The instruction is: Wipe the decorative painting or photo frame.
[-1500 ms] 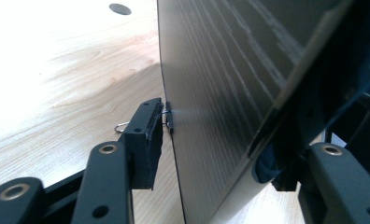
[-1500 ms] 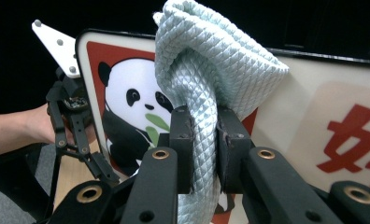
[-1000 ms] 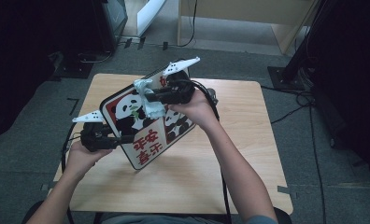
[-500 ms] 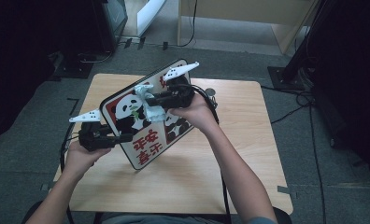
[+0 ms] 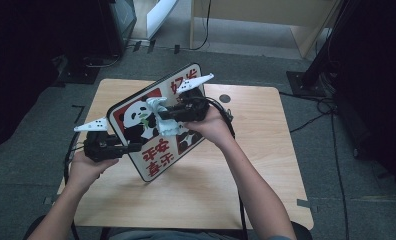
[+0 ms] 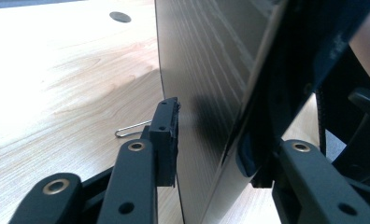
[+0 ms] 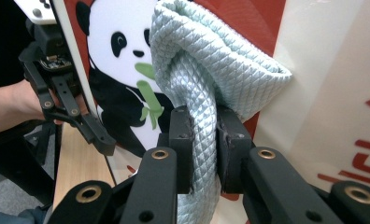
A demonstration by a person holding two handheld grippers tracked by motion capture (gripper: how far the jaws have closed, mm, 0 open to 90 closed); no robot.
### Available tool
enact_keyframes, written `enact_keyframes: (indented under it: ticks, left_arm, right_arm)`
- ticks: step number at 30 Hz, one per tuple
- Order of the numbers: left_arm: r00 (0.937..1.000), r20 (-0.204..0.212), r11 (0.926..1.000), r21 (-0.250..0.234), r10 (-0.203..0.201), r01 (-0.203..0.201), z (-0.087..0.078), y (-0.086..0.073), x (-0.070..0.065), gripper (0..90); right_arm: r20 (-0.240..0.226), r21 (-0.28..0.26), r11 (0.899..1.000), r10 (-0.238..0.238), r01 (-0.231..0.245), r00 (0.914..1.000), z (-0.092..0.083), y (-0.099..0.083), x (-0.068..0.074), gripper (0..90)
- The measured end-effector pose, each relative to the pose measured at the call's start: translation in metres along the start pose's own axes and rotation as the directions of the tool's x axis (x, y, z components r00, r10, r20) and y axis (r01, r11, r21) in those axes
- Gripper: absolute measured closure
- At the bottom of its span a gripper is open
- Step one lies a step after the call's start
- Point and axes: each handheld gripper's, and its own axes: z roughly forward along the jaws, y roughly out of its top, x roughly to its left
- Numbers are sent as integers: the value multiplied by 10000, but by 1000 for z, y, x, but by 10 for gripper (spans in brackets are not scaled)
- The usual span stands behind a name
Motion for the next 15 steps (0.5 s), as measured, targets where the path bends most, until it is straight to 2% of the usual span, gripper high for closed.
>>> enact_keyframes:
  ticks: [15]
  left_arm:
    - [10000,-21,10000,-50,3,-3,-1,0,0,637]
  right_arm:
    - [-136,128,9999,79,-77,9999,8,-17,-1,788]
